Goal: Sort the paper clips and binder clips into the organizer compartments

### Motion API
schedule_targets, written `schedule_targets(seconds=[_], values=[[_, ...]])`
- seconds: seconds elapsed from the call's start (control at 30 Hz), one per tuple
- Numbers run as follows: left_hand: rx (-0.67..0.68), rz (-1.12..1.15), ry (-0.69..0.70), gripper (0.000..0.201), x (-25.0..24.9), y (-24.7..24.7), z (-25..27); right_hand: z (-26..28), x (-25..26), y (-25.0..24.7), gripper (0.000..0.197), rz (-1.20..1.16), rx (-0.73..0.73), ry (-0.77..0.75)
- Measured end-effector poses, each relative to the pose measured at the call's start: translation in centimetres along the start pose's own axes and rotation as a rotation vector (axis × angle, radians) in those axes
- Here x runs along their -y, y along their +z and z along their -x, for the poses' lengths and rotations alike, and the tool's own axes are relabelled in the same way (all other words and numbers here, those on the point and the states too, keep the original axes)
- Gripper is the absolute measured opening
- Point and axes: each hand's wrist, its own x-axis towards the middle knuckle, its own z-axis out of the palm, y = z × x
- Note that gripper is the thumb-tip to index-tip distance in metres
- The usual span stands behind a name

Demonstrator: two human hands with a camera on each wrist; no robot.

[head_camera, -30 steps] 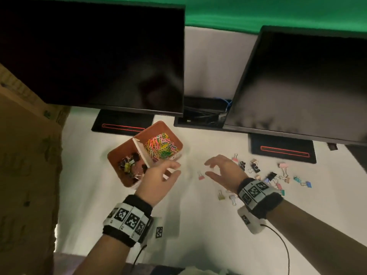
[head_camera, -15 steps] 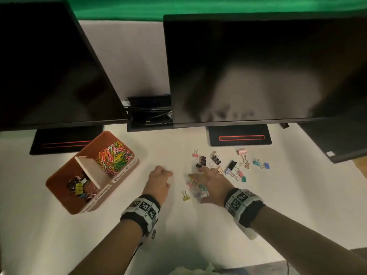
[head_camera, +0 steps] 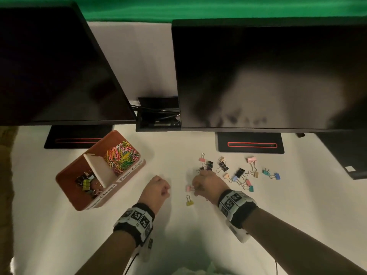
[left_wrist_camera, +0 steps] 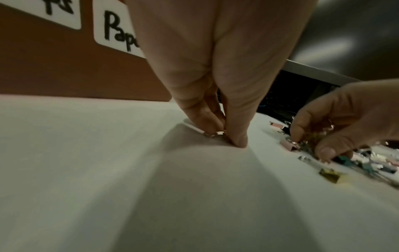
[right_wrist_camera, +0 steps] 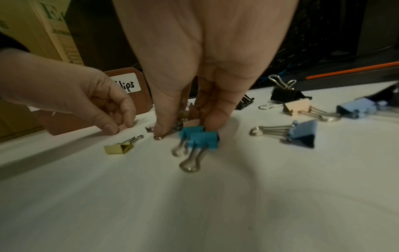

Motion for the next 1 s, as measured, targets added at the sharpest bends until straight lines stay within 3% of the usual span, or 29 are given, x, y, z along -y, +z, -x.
schedule_targets(seconds=[0.17, 0.33, 0.5, 0.7, 1.0], values=[[0.021, -0.082, -0.022, 0.012, -0.1, -0.6, 0.3, -0.1, 0.1, -0.4, 0.019, 0.020, 0.014, -0.037], [0.144, 0.070, 0.088, 0.024, -2.3, -0.5, 0.8, 0.3, -0.3, -1.0, 0.020, -0.024, -0.010, -0.035], [0.203, 0.121, 0.090, 0.063, -4.3, 1.8, 0.8, 1.3, -0.8, -1.5, 0.017, -0.019, -0.081, -0.034], [0.176, 0.079, 0.053, 0.047, -4.4, 2.5, 0.2, 1.9, -1.0, -1.3, 0.015, -0.044, -0.105, -0.082], [0.125, 0.035, 0.064, 0.025, -3.3, 2.0, 0.1, 1.5, -0.7, -1.0, 0.013, 0.031, -0.016, -0.126]])
